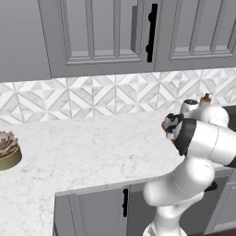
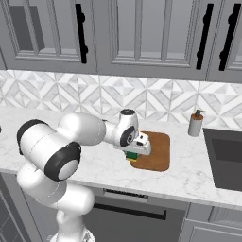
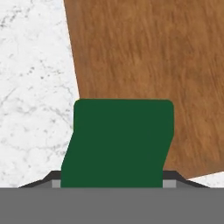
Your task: Pick up the sponge from the counter and clean the cutting board by briefly scrubbing or pressing down on the cutting board. Once finished, release the sponge.
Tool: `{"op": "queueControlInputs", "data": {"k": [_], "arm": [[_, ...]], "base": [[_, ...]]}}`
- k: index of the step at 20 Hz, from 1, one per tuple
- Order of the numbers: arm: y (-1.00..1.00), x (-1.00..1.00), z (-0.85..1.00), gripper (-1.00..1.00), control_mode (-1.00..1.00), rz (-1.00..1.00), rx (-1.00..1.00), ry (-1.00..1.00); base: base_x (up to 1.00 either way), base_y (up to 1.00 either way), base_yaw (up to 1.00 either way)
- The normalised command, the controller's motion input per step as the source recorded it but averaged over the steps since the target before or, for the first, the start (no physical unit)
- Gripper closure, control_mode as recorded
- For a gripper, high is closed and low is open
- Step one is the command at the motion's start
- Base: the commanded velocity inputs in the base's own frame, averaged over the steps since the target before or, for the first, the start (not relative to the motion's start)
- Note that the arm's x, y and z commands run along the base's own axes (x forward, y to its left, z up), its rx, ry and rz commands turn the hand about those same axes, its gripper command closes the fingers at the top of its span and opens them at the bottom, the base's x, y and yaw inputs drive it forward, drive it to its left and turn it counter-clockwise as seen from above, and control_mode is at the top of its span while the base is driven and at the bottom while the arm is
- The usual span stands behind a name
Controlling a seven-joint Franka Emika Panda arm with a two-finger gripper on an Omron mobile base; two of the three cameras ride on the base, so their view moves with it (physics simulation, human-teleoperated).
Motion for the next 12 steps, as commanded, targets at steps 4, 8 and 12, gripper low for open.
{"op": "queueControlInputs", "data": {"k": [4,8,12], "arm": [[0.00,-0.17,-0.31,1.00,-1.00,0.00,-0.07,0.03],[0.00,-0.26,-0.29,1.00,-1.00,0.01,-0.06,0.00],[-0.10,-0.27,-0.04,1.00,-1.00,0.02,-0.01,0.00]], "base": [[0.00,0.00,0.00],[0.00,0.00,0.00],[0.00,0.00,0.00]]}}
